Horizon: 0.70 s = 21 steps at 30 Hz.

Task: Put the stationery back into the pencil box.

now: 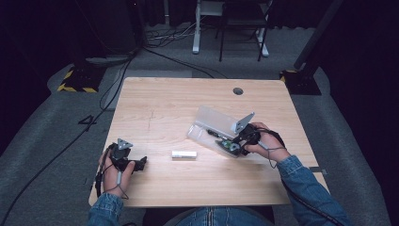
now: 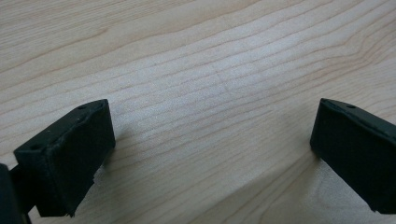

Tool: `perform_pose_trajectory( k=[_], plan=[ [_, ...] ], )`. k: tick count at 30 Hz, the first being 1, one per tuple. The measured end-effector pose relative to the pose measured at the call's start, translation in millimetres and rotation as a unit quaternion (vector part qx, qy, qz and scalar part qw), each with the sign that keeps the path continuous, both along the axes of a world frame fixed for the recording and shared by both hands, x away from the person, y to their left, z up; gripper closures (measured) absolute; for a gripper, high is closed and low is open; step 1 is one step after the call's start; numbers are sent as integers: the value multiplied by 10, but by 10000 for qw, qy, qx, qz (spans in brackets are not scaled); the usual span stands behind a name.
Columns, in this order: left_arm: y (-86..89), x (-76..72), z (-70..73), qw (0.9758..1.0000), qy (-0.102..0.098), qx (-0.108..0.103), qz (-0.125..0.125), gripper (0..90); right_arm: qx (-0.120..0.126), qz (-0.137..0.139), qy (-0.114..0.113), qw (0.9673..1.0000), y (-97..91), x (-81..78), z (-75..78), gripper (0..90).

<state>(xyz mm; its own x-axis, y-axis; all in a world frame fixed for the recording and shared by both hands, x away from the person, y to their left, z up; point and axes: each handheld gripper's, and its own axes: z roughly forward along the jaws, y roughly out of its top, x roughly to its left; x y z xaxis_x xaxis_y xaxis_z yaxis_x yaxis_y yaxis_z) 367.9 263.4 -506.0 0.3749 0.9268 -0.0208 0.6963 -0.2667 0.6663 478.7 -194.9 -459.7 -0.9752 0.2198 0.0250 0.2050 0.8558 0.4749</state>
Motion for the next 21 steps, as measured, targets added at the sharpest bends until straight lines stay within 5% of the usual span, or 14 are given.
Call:
perform_pose_trajectory(
  k=[21],
  plan=[
    [2,0,2,10000,5,11,-6,1,159,2,-146,9998,71,-74,57,312]
  ],
)
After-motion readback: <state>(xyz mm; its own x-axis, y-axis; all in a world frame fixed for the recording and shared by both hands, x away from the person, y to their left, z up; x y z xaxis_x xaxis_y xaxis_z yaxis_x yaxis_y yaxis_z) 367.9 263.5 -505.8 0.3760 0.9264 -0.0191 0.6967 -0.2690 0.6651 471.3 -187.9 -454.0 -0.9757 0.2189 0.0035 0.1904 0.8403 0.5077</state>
